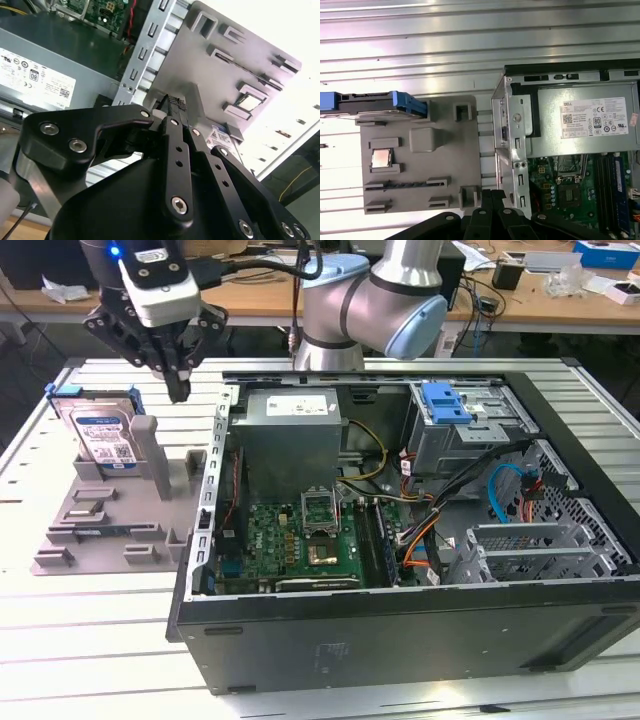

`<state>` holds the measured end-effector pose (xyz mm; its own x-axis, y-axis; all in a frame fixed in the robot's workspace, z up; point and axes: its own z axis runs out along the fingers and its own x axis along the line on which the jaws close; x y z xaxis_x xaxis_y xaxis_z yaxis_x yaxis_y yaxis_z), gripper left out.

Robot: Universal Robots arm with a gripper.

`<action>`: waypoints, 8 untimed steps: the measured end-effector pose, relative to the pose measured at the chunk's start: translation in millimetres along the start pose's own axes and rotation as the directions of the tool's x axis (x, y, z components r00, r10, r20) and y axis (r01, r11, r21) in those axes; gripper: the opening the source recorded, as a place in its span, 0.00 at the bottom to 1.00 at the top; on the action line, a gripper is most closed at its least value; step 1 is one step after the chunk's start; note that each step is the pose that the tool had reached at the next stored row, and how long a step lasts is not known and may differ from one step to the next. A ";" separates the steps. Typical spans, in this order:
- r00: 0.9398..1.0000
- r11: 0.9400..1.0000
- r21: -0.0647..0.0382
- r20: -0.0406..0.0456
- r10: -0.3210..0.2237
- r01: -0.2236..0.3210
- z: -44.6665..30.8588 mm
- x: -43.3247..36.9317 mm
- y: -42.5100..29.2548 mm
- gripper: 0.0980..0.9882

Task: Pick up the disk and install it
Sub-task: 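Reach for the disk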

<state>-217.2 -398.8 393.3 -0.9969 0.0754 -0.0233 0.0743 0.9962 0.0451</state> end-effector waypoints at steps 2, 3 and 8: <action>1.000 1.000 0.000 0.000 0.000 0.000 -0.2 5.6 -0.5 0.01; 1.000 1.000 0.000 0.000 0.000 0.000 -0.3 8.7 -0.7 0.01; 1.000 1.000 0.000 0.000 0.000 0.000 -0.5 21.0 -1.6 0.01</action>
<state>-238.2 -398.8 393.3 -0.9969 0.0754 -0.0234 0.0742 0.9962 0.0451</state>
